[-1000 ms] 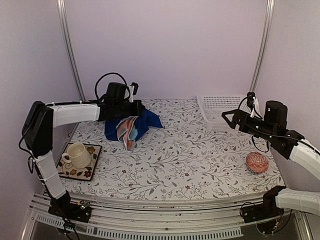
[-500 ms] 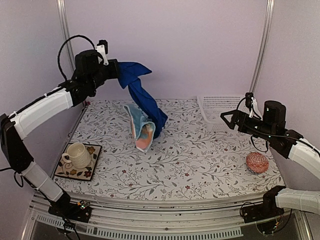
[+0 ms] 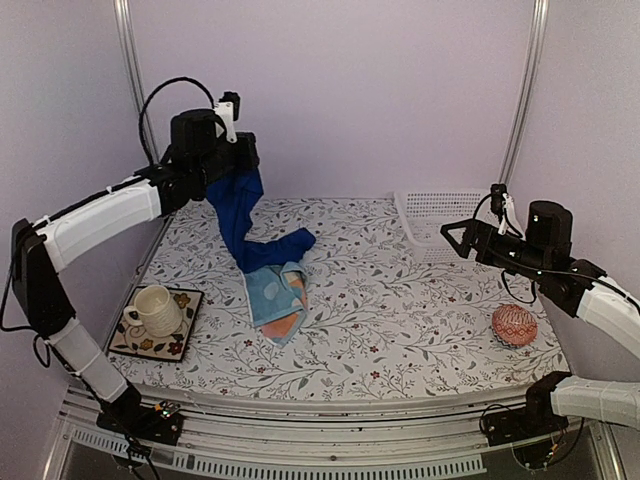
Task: Roll the towels
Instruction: Put down the towel at the corner of the board, then pick up the towel from the center of the board.
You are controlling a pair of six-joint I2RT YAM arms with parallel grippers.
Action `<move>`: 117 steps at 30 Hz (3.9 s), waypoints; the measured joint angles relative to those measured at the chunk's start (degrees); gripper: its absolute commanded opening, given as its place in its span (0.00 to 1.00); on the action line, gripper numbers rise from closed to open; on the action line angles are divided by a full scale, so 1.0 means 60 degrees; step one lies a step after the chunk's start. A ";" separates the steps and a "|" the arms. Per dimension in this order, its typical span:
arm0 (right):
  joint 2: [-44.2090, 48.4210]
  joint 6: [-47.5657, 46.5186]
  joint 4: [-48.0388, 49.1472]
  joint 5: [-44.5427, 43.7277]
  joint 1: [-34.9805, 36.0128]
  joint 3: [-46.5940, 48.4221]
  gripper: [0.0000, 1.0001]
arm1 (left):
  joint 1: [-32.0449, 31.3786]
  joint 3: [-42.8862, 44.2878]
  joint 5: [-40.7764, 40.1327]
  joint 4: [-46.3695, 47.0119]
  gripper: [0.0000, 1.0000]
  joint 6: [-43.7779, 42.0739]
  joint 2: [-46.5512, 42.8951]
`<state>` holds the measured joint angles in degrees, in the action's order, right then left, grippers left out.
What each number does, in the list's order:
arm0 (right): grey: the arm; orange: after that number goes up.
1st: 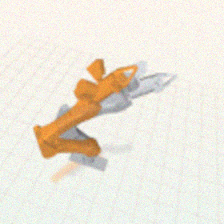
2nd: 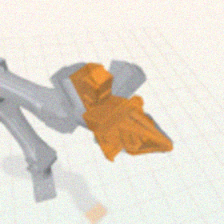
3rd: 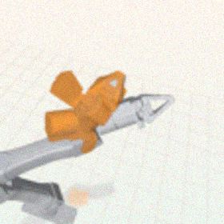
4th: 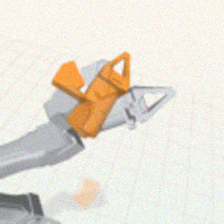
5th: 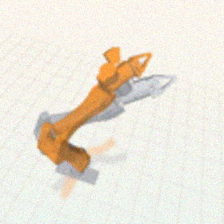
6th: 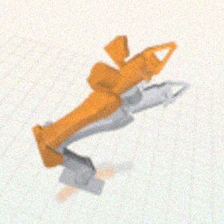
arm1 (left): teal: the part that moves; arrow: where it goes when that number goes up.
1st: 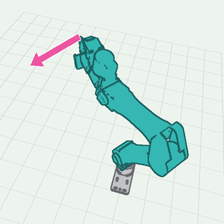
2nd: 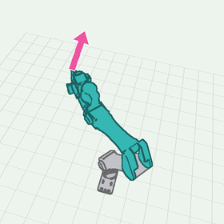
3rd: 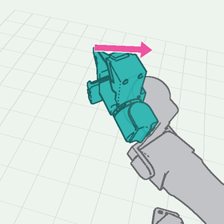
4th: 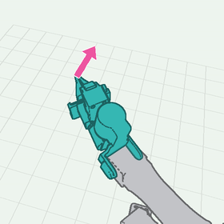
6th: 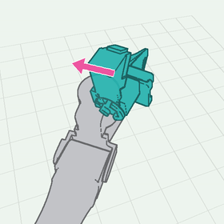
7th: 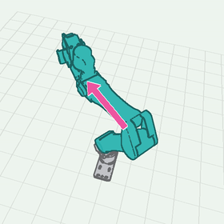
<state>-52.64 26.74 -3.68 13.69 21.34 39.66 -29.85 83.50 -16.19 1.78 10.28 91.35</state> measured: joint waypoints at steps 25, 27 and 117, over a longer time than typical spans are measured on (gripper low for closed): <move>-0.0044 -0.0131 0.0058 0.0106 0.0004 -0.0095 0.99 | -0.1337 0.1060 0.2186 0.0364 0.00 -0.0929 0.2040; -0.0044 -0.0138 0.0058 0.0109 0.0004 -0.0109 0.99 | -0.1308 0.1093 0.1486 0.0310 0.00 -0.0922 0.2142; -0.0954 -0.0219 0.0255 0.0200 0.0710 -0.0124 0.99 | -0.3963 -0.5366 -0.1228 -0.1931 0.82 0.2186 -0.0270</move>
<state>-58.37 25.43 -2.15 14.90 25.61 38.92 -53.63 51.31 -23.55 -9.80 23.40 89.73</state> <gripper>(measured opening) 0.987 0.856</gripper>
